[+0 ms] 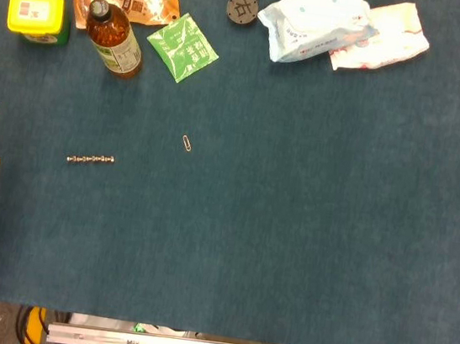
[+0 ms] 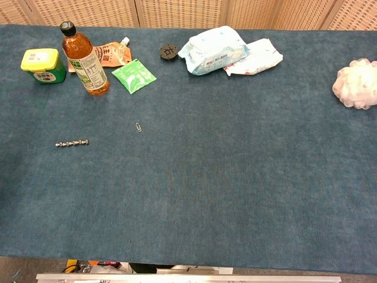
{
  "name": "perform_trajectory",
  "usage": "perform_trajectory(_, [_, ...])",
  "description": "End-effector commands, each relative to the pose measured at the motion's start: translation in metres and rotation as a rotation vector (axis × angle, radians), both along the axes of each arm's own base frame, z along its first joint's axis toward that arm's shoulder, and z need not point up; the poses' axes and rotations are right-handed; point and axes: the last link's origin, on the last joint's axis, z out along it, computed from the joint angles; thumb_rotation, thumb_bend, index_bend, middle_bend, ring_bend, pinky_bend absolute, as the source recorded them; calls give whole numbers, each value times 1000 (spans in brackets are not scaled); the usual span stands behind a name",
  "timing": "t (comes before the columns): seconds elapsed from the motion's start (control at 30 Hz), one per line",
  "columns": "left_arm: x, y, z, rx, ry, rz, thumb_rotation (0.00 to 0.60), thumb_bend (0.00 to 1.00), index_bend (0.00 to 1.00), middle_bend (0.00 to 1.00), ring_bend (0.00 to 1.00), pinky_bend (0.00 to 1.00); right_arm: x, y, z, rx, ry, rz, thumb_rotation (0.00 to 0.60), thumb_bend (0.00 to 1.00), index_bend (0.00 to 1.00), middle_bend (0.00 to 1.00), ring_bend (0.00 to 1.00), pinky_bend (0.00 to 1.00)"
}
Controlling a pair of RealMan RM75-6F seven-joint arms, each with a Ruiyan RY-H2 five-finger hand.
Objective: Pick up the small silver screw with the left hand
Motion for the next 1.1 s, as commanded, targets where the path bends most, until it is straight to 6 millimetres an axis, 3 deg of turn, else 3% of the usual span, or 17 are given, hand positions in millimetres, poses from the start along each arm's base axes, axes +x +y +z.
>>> perform_trajectory(0.03, [0, -1, 0, -1, 3, 2, 600, 321, 251, 338, 345, 348, -1, 0, 0, 3, -1, 0, 600, 231, 365, 425, 365, 400])
perform_trajectory(0.57, [-2, 4, -8, -81, 74, 21, 600, 321, 277, 345, 349, 372, 14, -19, 24, -103, 46, 71, 600, 231, 365, 426, 365, 400])
perform_trajectory(0.7, [-5, 7, -15, -109, 114, 50, 600, 321, 300, 395, 377, 513, 19, -24, 26, -104, 46, 83, 600, 231, 365, 427, 365, 400])
perform_trajectory(0.83, [-9, 10, -26, -134, 138, 65, 600, 292, 346, 511, 521, 737, 19, -27, 23, -90, 43, 81, 600, 231, 365, 427, 365, 400])
perform_trajectory(0.97, [-10, 15, -41, -156, 162, 68, 600, 280, 383, 626, 639, 875, 17, -29, 22, -82, 41, 77, 600, 231, 365, 428, 366, 400])
perform_trajectory(1.1, [-11, 22, -56, -173, 178, 76, 600, 280, 385, 713, 735, 950, 15, -29, 22, -79, 43, 69, 600, 231, 365, 429, 369, 400])
